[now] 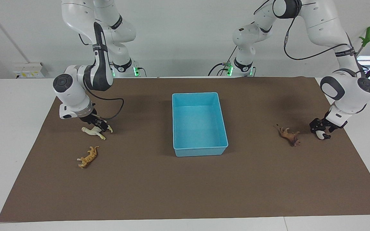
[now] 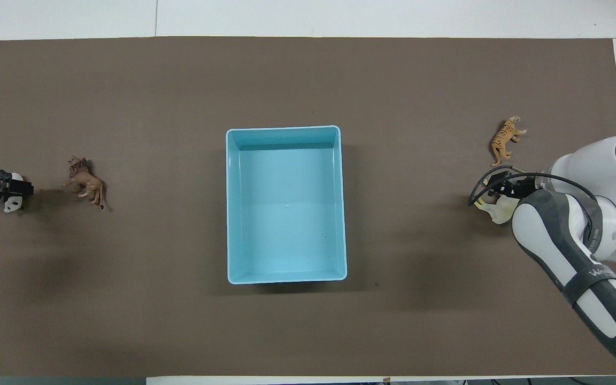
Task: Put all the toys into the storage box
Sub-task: 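Grasp the panda and cream horse with the left and right grippers, then carry the panda into the blue box with the left gripper and release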
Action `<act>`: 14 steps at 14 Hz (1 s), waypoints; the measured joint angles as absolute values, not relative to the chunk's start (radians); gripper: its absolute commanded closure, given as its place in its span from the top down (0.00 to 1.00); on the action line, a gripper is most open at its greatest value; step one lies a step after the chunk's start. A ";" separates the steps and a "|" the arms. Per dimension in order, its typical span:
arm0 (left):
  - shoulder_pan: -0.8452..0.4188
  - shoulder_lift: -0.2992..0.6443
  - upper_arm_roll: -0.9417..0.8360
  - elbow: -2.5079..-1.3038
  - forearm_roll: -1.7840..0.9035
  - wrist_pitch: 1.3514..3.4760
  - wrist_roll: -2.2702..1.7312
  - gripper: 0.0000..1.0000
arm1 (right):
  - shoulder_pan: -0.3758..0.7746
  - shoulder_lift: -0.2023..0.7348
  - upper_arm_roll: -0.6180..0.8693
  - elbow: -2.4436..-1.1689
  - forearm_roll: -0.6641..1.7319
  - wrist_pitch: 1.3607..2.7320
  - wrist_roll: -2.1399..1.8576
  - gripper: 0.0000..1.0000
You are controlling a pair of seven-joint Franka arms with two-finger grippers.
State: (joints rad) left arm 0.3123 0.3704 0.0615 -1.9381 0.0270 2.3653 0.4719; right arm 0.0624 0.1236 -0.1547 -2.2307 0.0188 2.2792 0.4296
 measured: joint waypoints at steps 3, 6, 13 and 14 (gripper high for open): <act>0.320 0.380 0.062 -1.938 0.027 2.370 0.473 0.00 | 0.041 0.121 -0.155 -2.262 0.019 2.308 0.427 0.00; 0.321 0.379 0.062 -1.930 0.027 2.353 0.473 0.00 | 0.040 0.120 -0.154 -2.265 0.019 2.314 0.427 0.00; 0.120 0.297 0.026 -1.709 0.018 1.900 0.044 0.00 | 0.062 0.116 -0.150 -2.055 0.018 2.105 0.424 0.00; 0.048 0.262 0.023 -1.706 0.002 1.845 -0.084 0.00 | 0.079 0.116 -0.150 -1.999 0.019 2.063 0.425 0.00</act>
